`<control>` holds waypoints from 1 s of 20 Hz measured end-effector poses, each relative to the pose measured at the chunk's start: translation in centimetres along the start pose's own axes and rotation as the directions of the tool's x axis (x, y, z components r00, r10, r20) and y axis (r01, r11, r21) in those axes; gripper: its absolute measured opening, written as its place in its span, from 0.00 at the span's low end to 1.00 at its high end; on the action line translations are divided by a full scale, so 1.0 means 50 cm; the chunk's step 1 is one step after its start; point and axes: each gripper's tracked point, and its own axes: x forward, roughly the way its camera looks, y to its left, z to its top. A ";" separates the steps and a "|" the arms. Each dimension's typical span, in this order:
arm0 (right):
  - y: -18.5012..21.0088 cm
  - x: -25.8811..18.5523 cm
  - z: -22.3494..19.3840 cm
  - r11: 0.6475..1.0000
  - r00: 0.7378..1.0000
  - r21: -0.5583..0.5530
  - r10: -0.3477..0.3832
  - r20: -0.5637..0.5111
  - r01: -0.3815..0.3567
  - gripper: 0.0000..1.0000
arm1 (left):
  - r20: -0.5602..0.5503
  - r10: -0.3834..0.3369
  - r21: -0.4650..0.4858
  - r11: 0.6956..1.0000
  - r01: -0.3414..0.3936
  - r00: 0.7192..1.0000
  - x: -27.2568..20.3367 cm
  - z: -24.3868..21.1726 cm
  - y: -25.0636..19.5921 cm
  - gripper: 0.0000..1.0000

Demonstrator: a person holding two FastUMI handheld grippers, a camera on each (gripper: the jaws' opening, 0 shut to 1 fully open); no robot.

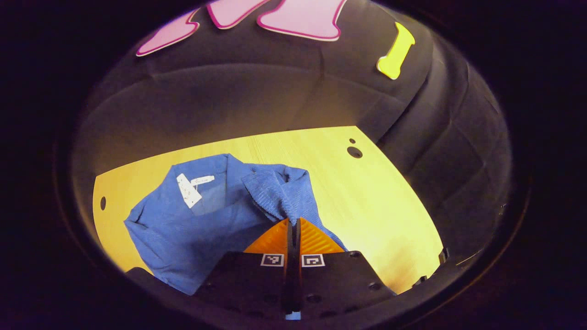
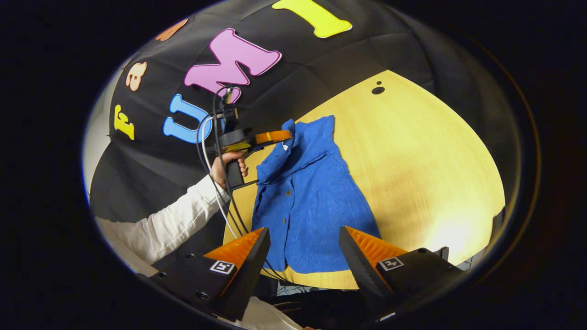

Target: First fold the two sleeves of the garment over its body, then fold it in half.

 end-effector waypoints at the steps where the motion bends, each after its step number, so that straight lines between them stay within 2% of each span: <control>1: -0.015 -0.003 -0.005 1.000 1.000 0.010 -0.007 -0.003 0.007 0.96 | -0.024 0.022 0.009 1.000 -0.022 0.999 0.022 -0.009 -0.002 0.00; 3: -0.037 -0.009 -0.017 0.999 1.000 0.036 -0.019 -0.011 0.020 0.96 | -0.044 0.035 -0.013 0.999 -0.035 0.998 0.058 -0.017 -0.009 0.00; 5: -0.058 -0.015 -0.023 0.997 0.999 0.066 -0.036 -0.016 0.037 0.97 | -0.052 -0.053 -0.081 0.996 0.048 0.997 0.075 -0.019 -0.043 0.05; 6: -0.063 -0.018 -0.023 0.996 0.999 0.077 -0.039 -0.010 0.040 0.97 | -0.051 -0.127 -0.119 0.986 0.120 0.991 0.078 -0.023 -0.071 0.29; 8: -0.067 -0.023 -0.023 0.995 0.999 0.090 -0.046 -0.002 0.046 0.97 | -0.036 -0.135 -0.157 0.979 0.127 0.990 0.073 -0.020 -0.081 0.76; 9: -0.066 -0.027 -0.018 0.995 0.999 0.089 -0.050 0.003 0.049 0.97 | -0.026 -0.123 -0.154 0.981 0.117 0.992 0.071 -0.019 -0.074 0.81; 10: -0.062 -0.029 -0.012 0.995 0.999 0.082 -0.054 0.009 0.053 0.97 | -0.004 -0.122 -0.143 0.982 0.121 0.992 0.062 -0.015 -0.076 0.78; 11: -0.060 -0.033 -0.011 0.996 0.998 0.071 -0.061 0.014 0.060 0.97 | 0.022 -0.118 -0.131 0.984 0.120 0.993 0.045 -0.011 -0.078 0.83; 13: -0.051 -0.040 -0.001 0.996 0.996 0.036 -0.080 0.033 0.079 0.97 | 0.045 -0.110 -0.093 0.989 0.114 0.993 -0.002 -0.025 -0.069 0.83; 15: -0.034 -0.050 0.004 0.995 0.993 -0.010 -0.099 0.063 0.099 0.97 | 0.063 -0.075 -0.041 0.996 0.078 0.995 -0.060 -0.046 -0.049 0.83; 17: -0.016 -0.066 -0.005 0.993 0.990 -0.040 -0.106 0.092 0.110 0.97 | 0.102 -0.050 -0.009 0.999 0.051 0.994 -0.138 -0.074 -0.034 0.83; 20: 0.016 -0.058 -0.029 0.987 0.990 -0.095 -0.122 0.072 0.128 0.96 | 0.136 -0.010 -0.015 1.000 0.012 0.991 -0.269 -0.162 -0.004 0.83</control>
